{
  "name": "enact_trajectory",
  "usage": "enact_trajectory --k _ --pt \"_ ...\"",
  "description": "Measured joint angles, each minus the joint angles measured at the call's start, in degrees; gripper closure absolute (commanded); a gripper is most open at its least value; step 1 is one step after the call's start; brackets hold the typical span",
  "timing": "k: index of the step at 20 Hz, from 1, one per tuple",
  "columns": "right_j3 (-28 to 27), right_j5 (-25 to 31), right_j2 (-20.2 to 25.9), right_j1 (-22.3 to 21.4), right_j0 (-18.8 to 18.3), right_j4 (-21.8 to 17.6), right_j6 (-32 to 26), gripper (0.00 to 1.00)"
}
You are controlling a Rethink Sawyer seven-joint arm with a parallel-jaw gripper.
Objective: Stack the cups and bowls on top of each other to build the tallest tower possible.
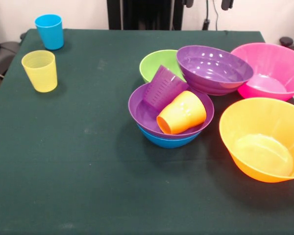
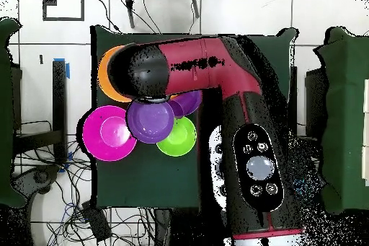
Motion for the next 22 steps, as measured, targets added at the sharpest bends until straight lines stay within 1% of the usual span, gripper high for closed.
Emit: enact_trajectory --k 8,14,16,19,22 --pt "-3.2 0.7 0.0 1.5 -0.3 0.1 0.0 0.00" --pt "-2.0 0.4 -0.2 0.6 -1.5 0.1 0.0 0.00" --pt "-2.5 0.4 -0.3 0.8 -1.5 0.1 0.0 0.00" --pt "-4.2 0.4 -0.3 1.9 -1.2 0.2 0.0 0.00" --pt "-7.9 0.4 0.1 4.8 -1.2 1.6 0.0 0.00"
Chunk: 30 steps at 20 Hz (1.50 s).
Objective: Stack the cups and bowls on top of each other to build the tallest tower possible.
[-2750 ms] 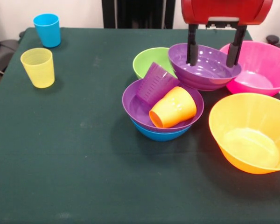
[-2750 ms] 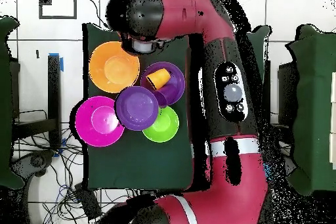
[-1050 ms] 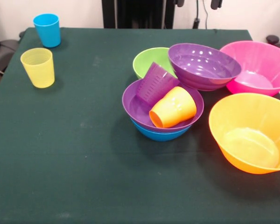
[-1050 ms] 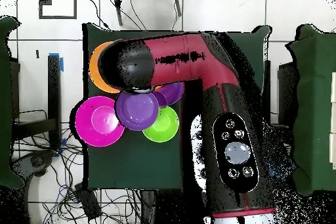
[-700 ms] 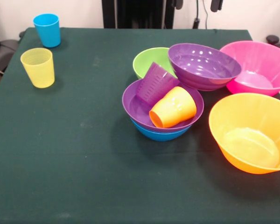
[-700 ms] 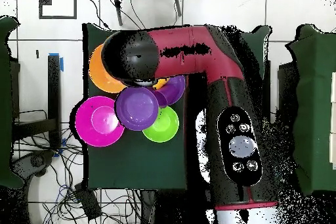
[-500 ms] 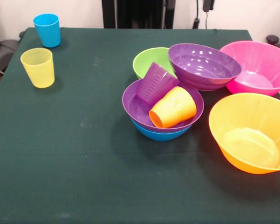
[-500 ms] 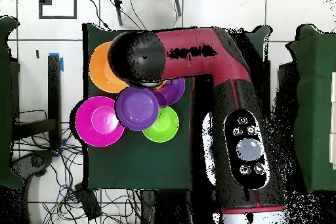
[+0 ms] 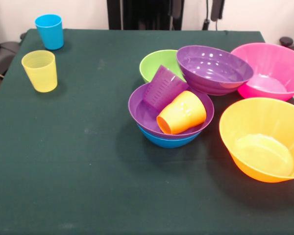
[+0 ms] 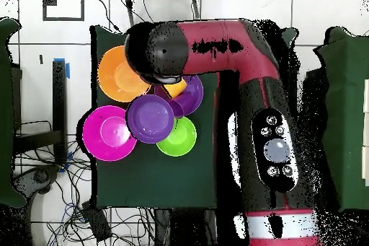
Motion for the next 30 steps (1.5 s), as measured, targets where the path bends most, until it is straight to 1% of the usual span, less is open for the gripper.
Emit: enact_trajectory --k 1,3,5,9,11,13,15,17,20,24,25,30 --pt "-1.9 0.0 0.8 1.8 -0.3 1.8 0.0 0.00" --pt "-3.1 -0.1 2.3 3.5 -1.4 4.2 0.0 0.00" --pt "-3.3 -0.3 3.2 4.3 -2.1 5.2 0.0 0.00" --pt "-3.4 -1.6 6.9 7.4 -6.7 7.2 0.0 0.00" --pt "-3.3 -2.1 8.7 9.2 -10.2 7.2 -0.2 0.00" --pt "-3.4 -2.1 9.5 10.0 -11.9 7.2 -0.6 0.00" --pt "-3.4 -2.1 10.6 11.3 -14.7 6.9 -1.4 0.00" --pt "-3.4 -2.1 11.8 12.9 -18.6 5.9 -3.3 0.00" --pt "-3.4 -2.1 12.9 14.3 -21.8 5.2 -5.9 0.00" --pt "-3.4 -2.1 13.7 15.8 -24.7 4.5 -9.5 0.00" --pt "-3.4 -2.1 14.0 16.6 -25.7 3.9 -11.3 0.00" --pt "-3.3 -2.1 14.6 17.1 -26.3 2.9 -12.9 0.00"
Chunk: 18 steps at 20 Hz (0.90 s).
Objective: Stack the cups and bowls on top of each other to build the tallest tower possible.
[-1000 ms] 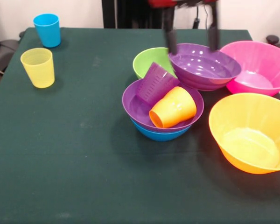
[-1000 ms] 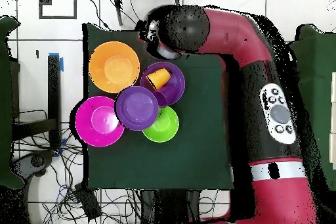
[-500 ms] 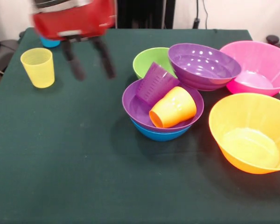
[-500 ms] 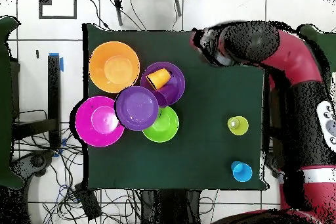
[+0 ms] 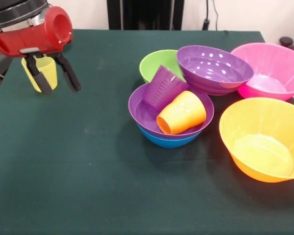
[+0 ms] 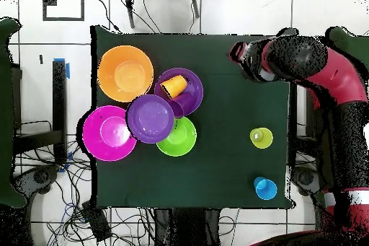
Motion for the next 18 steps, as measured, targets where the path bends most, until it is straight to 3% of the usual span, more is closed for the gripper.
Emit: enact_trajectory --k 9,18 --pt "1.2 -0.2 2.2 -0.3 0.7 -3.3 0.0 0.00" --pt "10.0 -4.0 3.1 -4.9 -0.3 -4.9 0.0 0.00"
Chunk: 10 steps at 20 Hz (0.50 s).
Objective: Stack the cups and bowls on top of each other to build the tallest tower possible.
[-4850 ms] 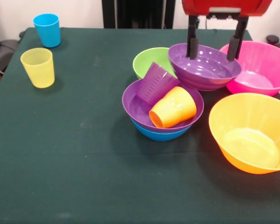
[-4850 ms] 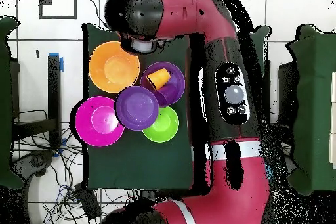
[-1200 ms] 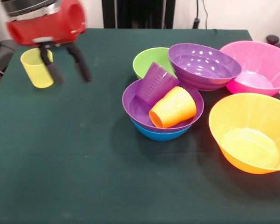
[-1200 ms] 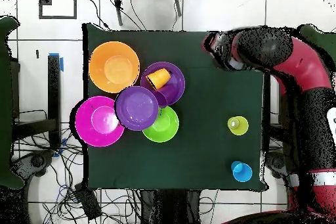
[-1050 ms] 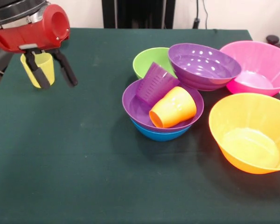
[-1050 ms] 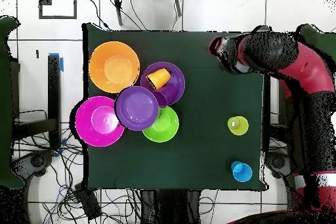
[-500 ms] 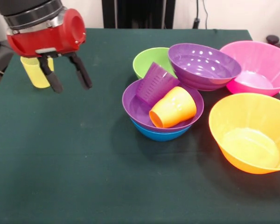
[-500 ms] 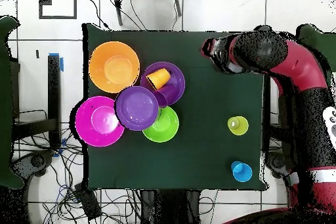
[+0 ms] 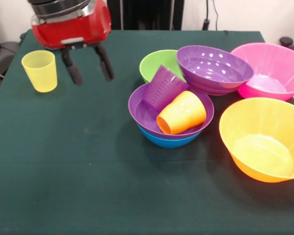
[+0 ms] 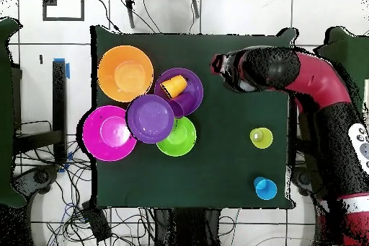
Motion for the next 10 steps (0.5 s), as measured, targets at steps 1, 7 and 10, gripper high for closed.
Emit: enact_trajectory --k 1,7,10 --pt "1.0 -0.2 0.2 -0.5 -0.3 0.0 0.0 0.00" --pt "4.3 -0.2 1.3 -2.2 -1.4 0.0 0.0 0.00" --pt "5.6 -0.2 2.2 -2.4 -2.1 0.0 0.0 0.00"
